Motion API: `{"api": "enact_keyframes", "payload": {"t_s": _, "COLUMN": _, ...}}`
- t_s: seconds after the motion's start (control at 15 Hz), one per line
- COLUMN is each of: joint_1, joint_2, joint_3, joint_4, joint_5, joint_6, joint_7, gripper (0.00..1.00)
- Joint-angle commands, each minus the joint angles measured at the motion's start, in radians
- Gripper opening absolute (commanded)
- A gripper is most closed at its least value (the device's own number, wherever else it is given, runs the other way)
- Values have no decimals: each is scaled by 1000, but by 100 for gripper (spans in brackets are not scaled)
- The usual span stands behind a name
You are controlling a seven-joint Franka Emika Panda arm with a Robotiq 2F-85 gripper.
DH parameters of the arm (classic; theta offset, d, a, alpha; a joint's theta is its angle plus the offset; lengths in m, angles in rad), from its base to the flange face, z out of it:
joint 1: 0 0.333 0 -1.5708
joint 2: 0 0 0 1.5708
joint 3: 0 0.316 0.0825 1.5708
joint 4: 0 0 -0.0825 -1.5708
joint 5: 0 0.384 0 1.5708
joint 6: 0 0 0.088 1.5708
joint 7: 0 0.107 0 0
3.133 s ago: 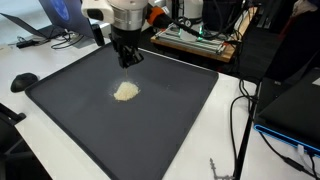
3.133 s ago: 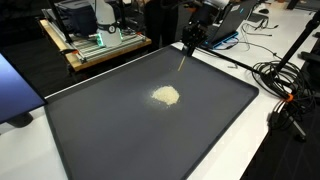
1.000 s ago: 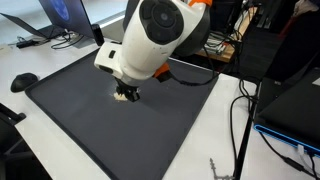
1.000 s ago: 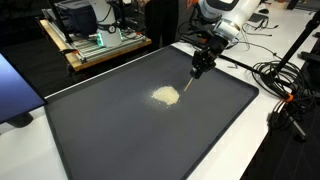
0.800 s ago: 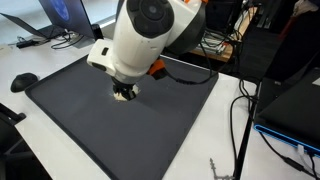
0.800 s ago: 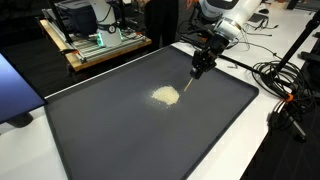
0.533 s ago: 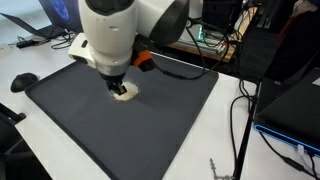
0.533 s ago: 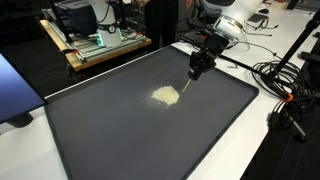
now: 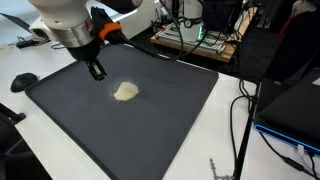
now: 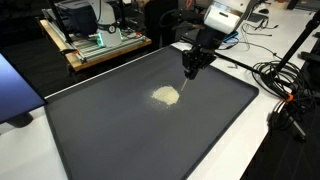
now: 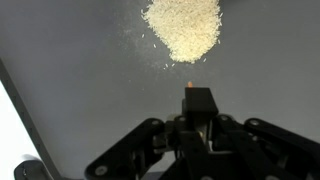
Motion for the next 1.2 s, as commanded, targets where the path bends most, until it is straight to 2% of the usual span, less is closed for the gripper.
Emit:
{"api": "enact_keyframes", "payload": {"t_s": 0.0, "joint_1": -83, "joint_2": -32, "joint_3": 32, "joint_4": -2, "joint_5": 106, "joint_6": -10, "joint_7": -126, "gripper": 4}}
{"api": "enact_keyframes", "payload": {"t_s": 0.4, "joint_1": -214, "joint_2": -66, "joint_3": 71, "joint_4": -33, "joint_5": 255, "joint_6": 5, "joint_7": -371, "gripper": 4}}
{"api": "enact_keyframes", "payload": {"t_s": 0.8, "joint_1": -319, "joint_2": -73, "joint_3": 96, "joint_4": -66, "joint_5": 391, "joint_6": 8, "joint_7": -531, "gripper": 4}}
{"api": "enact_keyframes", "payload": {"t_s": 0.93, "joint_1": -337, "joint_2": -70, "joint_3": 98, "joint_4": -74, "joint_5": 423, "joint_6": 22, "joint_7": -552, "gripper": 4}}
{"api": "enact_keyframes", "payload": {"t_s": 1.0, "joint_1": -309, "joint_2": -35, "joint_3": 73, "joint_4": -18, "joint_5": 379, "joint_6": -2, "joint_7": -517, "gripper": 15}}
{"api": "enact_keyframes", "payload": {"t_s": 1.13, "joint_1": -322, "joint_2": -35, "joint_3": 76, "joint_4": -23, "joint_5": 395, "joint_6": 0, "joint_7": -532, "gripper": 15}}
